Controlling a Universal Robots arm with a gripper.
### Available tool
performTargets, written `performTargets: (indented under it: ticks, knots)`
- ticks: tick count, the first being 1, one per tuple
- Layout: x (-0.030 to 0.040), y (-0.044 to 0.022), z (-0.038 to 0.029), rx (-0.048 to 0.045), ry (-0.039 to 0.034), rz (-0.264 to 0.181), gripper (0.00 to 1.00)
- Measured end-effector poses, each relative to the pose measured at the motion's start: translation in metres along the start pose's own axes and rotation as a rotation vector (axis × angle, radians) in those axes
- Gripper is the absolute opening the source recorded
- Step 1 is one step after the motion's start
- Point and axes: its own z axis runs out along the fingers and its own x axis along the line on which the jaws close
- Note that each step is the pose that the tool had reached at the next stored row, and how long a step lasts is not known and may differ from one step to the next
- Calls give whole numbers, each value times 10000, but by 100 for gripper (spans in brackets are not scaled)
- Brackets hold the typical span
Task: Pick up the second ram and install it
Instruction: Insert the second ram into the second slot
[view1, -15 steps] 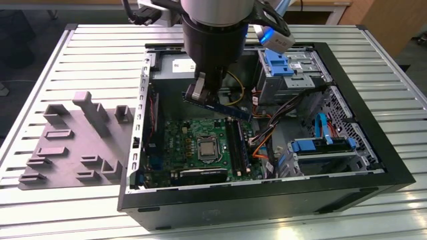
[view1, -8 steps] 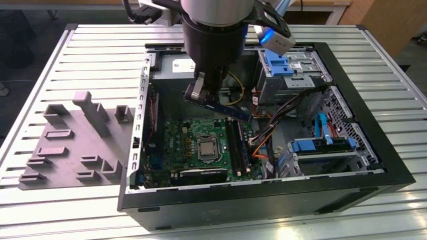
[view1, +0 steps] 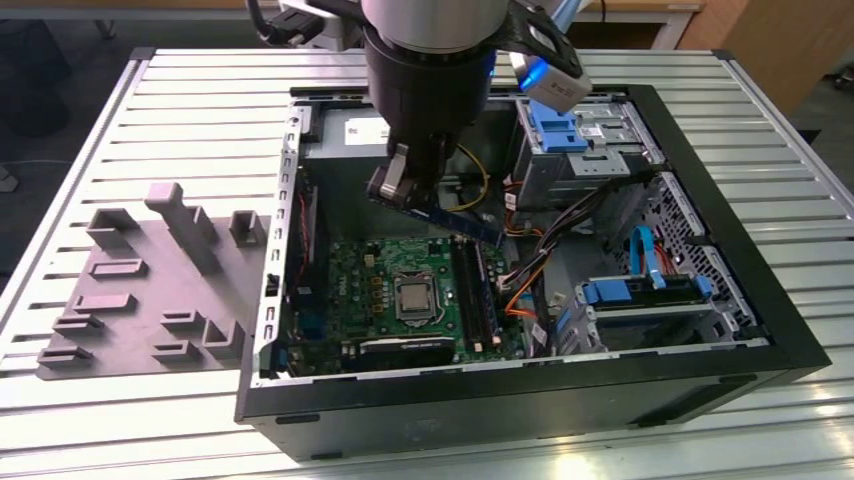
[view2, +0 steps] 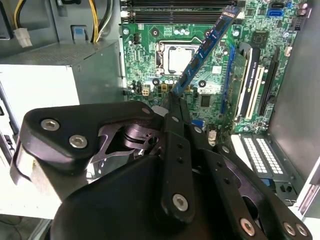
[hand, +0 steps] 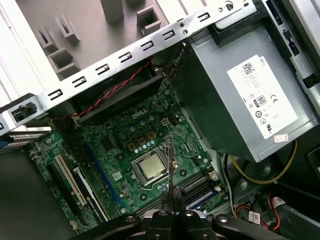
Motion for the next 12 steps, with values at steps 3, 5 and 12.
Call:
performTargets:
  ticks: [3,5,12]
  knots:
    - [0,0,0,12,-5,115,11]
    - [0,0,0,20,-9,197,11]
    - [0,0,0,47,-23,463,11]
